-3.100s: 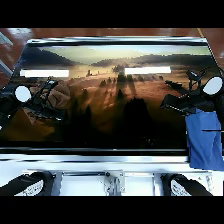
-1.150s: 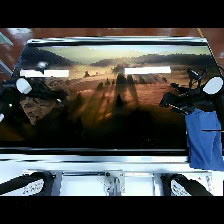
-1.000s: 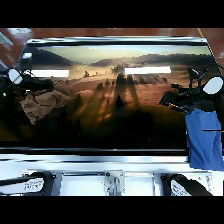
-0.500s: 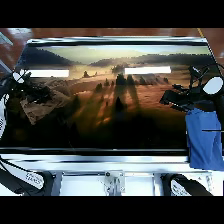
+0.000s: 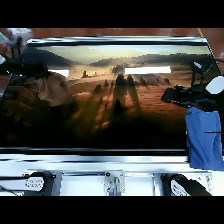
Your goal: Fold the shirts.
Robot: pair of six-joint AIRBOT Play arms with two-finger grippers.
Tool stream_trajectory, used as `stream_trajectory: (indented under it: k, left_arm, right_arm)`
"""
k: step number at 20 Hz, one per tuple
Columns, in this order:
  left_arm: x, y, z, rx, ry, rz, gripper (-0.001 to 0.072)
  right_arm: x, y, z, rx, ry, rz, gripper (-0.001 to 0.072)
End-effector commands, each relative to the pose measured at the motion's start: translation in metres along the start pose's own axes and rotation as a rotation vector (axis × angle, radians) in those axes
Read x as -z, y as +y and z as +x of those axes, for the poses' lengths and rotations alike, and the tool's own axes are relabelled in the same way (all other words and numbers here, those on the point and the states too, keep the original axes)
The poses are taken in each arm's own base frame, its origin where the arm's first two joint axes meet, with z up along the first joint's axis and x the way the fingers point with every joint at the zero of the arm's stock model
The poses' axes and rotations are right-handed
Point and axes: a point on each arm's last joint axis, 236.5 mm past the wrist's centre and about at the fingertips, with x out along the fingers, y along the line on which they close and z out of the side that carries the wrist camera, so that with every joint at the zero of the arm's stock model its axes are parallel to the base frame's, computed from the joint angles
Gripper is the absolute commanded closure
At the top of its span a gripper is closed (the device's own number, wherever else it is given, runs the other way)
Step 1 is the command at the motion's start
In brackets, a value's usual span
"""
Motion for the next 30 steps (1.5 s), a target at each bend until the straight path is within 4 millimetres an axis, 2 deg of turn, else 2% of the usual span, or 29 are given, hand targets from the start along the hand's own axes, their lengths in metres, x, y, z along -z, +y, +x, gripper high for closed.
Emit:
stream_trajectory:
  k: [1, 3, 6, 7, 9, 12, 13, 14, 15, 16, 18, 20, 21, 22, 24, 27, 28, 30]
  left_arm:
    - [-0.005, -0.137, -0.086, 0.204, -0.155, 0.238, 0.0670]
    - [0.015, -0.190, -0.101, 0.291, -0.144, 0.290, 0.0670]
    - [0.058, -0.257, -0.086, 0.412, -0.058, 0.364, 0.0670]
    - [0.075, -0.276, -0.072, 0.443, -0.021, 0.378, 0.0670]
    - [0.112, -0.300, -0.033, 0.473, 0.080, 0.374, 0.0669]
    - [0.176, -0.305, 0.043, 0.445, 0.260, 0.329, 0.0668]
    - [0.194, -0.302, 0.067, 0.429, 0.323, 0.297, 0.0565]
    - [0.207, -0.303, 0.082, 0.442, 0.375, 0.256, 0.0188]
    - [0.214, -0.303, 0.089, 0.460, 0.421, 0.195, 0.0008]
    - [0.214, -0.295, 0.090, 0.461, 0.450, 0.166, 0.0002]
    - [0.205, -0.259, 0.079, 0.433, 0.501, 0.178, 0.0002]
    - [0.201, -0.203, 0.062, 0.354, 0.598, 0.157, 0.0002]
    - [0.205, -0.175, 0.052, 0.312, 0.654, 0.138, 0.0002]
    - [0.212, -0.154, 0.044, 0.297, 0.695, 0.108, 0.0002]
    - [0.238, -0.125, 0.038, 0.268, 0.743, 0.042, 0.0002]
    - [0.297, -0.102, 0.047, 0.238, 0.806, -0.076, 0.0002]
    - [0.313, -0.104, 0.053, 0.258, 0.812, -0.124, 0.0002]
    - [0.330, -0.111, 0.067, 0.305, 0.789, -0.219, 0.0002]
  right_arm:
    - [-0.006, 0.006, -0.040, 0.016, -0.067, -0.097, 0.0023]
    - [-0.007, 0.009, -0.072, 0.038, -0.122, -0.125, 0.0023]
    - [0.009, 0.013, -0.103, 0.045, -0.137, -0.146, 0.0023]
    - [0.019, 0.013, -0.107, 0.046, -0.108, -0.149, 0.0023]
    - [0.042, 0.011, -0.104, 0.049, -0.014, -0.147, 0.0023]
    - [0.060, 0.004, -0.084, 0.046, 0.062, -0.142, 0.0023]
    - [0.067, 0.000, -0.071, 0.048, 0.087, -0.135, 0.0023]
    - [0.073, -0.004, -0.057, 0.049, 0.113, -0.123, 0.0023]
    - [0.079, -0.009, -0.041, 0.050, 0.136, -0.111, 0.0023]
    - [0.083, -0.011, -0.027, 0.043, 0.154, -0.107, 0.0022]
    - [0.091, -0.013, -0.001, 0.018, 0.197, -0.111, 0.0020]
    - [0.098, -0.009, 0.021, -0.027, 0.258, -0.097, 0.0021]
    - [0.103, -0.005, 0.032, -0.062, 0.294, -0.090, 0.0021]
    - [0.108, 0.000, 0.043, -0.098, 0.331, -0.079, 0.0020]
    - [0.122, 0.009, 0.063, -0.175, 0.408, -0.070, 0.0021]
    - [0.138, 0.027, 0.085, -0.300, 0.486, -0.055, 0.0021]
    - [0.141, 0.032, 0.091, -0.329, 0.504, -0.040, 0.0021]
    - [0.145, 0.036, 0.100, -0.362, 0.534, -0.007, 0.0021]
